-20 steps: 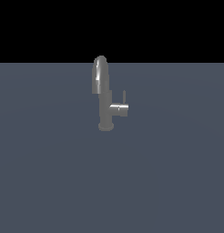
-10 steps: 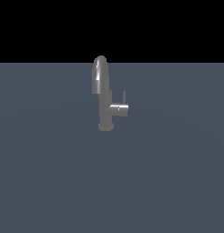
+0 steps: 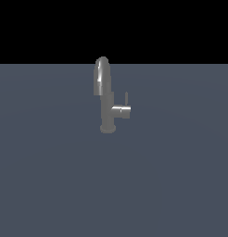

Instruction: Turn on the faucet by rotating a designated handle.

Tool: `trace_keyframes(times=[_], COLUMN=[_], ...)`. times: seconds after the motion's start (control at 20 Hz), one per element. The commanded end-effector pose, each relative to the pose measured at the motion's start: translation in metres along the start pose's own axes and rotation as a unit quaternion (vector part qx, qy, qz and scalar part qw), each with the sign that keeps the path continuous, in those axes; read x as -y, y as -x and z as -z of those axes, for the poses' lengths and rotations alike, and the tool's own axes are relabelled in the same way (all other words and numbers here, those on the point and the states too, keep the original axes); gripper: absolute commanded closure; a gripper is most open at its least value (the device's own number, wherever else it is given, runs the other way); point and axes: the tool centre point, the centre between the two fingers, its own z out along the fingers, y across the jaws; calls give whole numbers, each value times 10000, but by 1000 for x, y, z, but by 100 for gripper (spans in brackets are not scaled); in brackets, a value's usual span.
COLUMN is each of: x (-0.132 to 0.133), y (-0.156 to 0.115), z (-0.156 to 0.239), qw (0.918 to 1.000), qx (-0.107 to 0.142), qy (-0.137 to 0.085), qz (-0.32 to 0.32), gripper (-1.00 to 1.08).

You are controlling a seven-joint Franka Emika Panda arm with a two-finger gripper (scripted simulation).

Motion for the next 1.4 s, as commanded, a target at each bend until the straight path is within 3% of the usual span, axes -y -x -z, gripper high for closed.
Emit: trace_keyframes(times=[0.0, 0.4, 0.75, 1.05, 1.35], x=[2, 4, 1, -6, -15], y=[-17, -70, -118, -161, -205], z=[-2, -12, -27, -46, -74], qw=[9994, 9894, 9687, 9393, 8955], qx=[186, 799, 1368, 1892, 2453], qy=[-202, -863, -1476, -2040, -2646], qz=[-201, -854, -1456, -2009, -2607], gripper=[108, 108, 108, 108, 108])
